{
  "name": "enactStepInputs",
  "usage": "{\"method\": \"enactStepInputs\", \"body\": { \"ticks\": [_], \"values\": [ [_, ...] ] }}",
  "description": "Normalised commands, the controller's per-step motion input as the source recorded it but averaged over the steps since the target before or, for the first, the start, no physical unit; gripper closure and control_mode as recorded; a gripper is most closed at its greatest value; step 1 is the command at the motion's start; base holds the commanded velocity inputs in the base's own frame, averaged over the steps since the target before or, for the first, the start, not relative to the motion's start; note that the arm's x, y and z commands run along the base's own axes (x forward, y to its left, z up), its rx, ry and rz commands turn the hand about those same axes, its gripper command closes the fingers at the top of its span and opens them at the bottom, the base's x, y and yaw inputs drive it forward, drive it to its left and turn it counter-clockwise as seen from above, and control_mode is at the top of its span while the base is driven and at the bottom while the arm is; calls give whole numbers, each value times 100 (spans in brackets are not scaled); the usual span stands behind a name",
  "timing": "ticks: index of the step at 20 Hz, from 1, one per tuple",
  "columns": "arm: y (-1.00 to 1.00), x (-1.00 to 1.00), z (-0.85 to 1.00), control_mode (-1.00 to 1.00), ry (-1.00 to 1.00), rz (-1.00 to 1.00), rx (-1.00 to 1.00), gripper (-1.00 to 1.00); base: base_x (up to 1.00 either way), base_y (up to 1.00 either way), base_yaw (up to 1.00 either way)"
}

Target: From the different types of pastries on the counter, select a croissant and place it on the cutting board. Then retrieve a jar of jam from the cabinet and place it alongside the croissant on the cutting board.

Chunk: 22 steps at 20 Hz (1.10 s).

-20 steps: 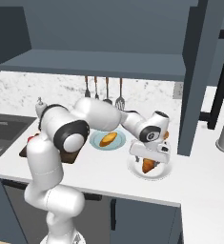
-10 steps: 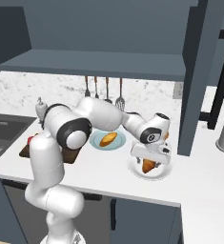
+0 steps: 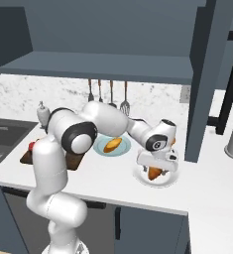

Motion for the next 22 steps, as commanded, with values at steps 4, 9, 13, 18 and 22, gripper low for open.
{"method": "enactStepInputs", "body": {
  "ticks": [4,9,13,18,22],
  "values": [
    [0,-11,-24,-100,0,0,2,100,0,0,0],
    [0,0,29,-100,0,0,2,100,0,0,0],
    [12,0,100,-100,0,0,0,100,0,0,0],
    [72,-10,87,-100,0,-1,-5,100,0,0,0],
    [100,-31,26,-100,0,-6,-10,100,0,0,0]
  ]
}}
